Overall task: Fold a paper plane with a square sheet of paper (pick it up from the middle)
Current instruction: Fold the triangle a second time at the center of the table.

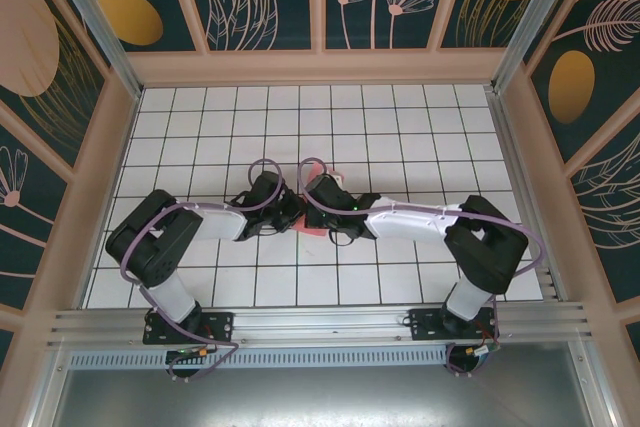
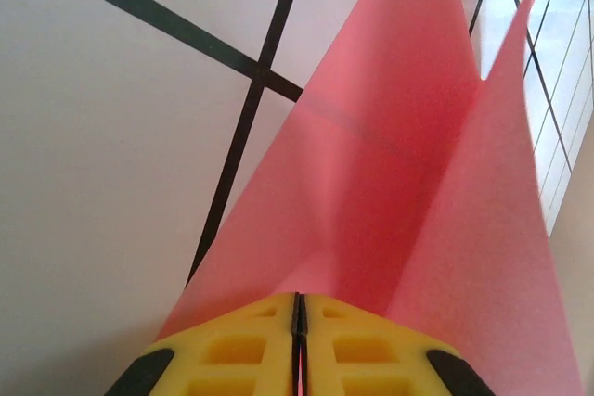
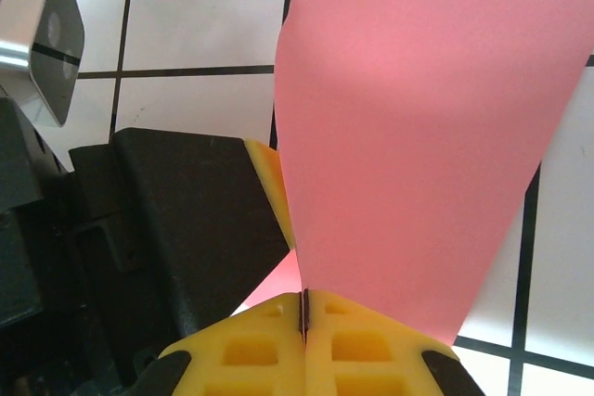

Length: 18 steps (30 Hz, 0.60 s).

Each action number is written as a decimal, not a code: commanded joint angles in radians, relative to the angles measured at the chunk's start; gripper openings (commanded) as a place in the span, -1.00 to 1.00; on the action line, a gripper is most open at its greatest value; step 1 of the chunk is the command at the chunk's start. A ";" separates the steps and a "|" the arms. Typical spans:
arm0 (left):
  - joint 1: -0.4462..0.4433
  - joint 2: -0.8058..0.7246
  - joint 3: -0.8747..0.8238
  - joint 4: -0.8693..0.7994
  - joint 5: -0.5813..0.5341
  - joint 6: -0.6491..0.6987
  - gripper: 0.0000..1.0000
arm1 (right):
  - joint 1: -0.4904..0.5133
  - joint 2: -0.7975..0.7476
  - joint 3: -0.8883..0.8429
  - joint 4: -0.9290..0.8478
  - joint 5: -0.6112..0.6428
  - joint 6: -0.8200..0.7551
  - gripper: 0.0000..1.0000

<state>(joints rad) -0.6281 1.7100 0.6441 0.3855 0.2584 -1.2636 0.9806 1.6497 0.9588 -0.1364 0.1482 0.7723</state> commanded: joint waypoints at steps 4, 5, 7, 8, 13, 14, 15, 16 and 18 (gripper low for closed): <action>0.006 0.055 -0.010 0.029 0.024 -0.011 -0.81 | -0.025 -0.063 -0.048 0.039 -0.042 0.000 -0.69; 0.005 0.062 -0.009 0.024 0.024 -0.007 -0.81 | -0.029 -0.069 -0.052 0.039 -0.043 -0.001 -0.67; 0.005 0.069 -0.010 0.017 0.023 -0.003 -0.82 | -0.034 -0.081 -0.062 0.043 -0.049 -0.006 -0.67; 0.005 0.071 -0.011 0.015 0.024 0.000 -0.82 | -0.035 -0.085 -0.068 0.047 -0.054 -0.007 -0.65; 0.005 0.076 -0.012 0.004 0.019 0.007 -0.82 | -0.037 -0.096 -0.080 0.069 -0.082 -0.021 -0.62; 0.004 0.075 -0.011 0.003 0.018 0.007 -0.83 | -0.037 -0.099 -0.081 0.073 -0.086 -0.025 -0.61; 0.005 0.077 -0.011 0.003 0.018 0.007 -0.83 | -0.037 -0.102 -0.084 0.080 -0.090 -0.027 -0.58; 0.005 0.078 -0.009 0.002 0.019 0.008 -0.83 | -0.037 -0.105 -0.088 0.086 -0.094 -0.032 -0.55; 0.005 0.079 -0.006 -0.004 0.018 0.010 -0.83 | -0.037 -0.109 -0.088 0.090 -0.097 -0.038 -0.55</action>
<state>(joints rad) -0.6262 1.7512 0.6437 0.4171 0.2783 -1.2652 0.9497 1.5745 0.8852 -0.0811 0.0719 0.7574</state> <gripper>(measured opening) 0.087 0.224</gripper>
